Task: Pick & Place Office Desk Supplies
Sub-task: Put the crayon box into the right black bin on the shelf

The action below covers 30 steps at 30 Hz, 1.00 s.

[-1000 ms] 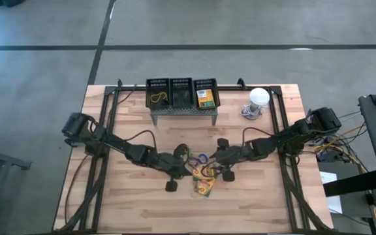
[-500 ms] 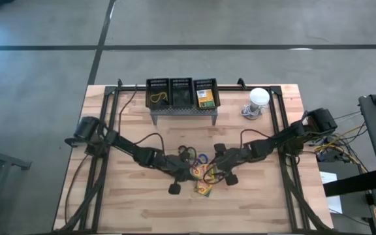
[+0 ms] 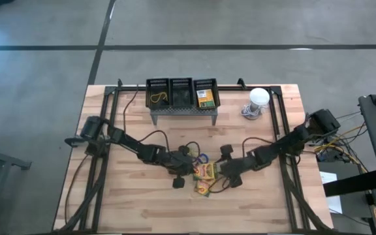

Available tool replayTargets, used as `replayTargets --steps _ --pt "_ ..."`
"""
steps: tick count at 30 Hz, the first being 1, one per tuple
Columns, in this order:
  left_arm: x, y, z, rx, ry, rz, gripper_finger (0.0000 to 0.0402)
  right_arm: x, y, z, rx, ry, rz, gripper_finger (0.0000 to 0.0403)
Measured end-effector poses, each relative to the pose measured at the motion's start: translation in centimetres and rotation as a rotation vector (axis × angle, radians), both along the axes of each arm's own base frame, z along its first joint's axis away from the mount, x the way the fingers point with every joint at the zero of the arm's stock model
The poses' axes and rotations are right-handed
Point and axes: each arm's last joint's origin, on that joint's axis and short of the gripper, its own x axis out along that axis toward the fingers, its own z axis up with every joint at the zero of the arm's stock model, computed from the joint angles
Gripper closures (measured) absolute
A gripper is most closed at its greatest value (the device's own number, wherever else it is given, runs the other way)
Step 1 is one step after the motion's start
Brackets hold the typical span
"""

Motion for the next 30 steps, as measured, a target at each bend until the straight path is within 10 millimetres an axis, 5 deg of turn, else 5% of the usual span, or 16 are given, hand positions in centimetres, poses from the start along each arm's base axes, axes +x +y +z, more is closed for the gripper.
replayTargets --steps 12,30 --pt "0.1 0.4 0.0 -0.029 0.015 0.002 0.0396 -0.3 1.4 0.1 -0.169 -0.102 -0.062 0.0179" --pt "0.0 0.4 -0.1 -0.035 0.018 0.006 0.0396 0.4 2.9 1.2 -0.262 -0.24 0.122 0.0179"
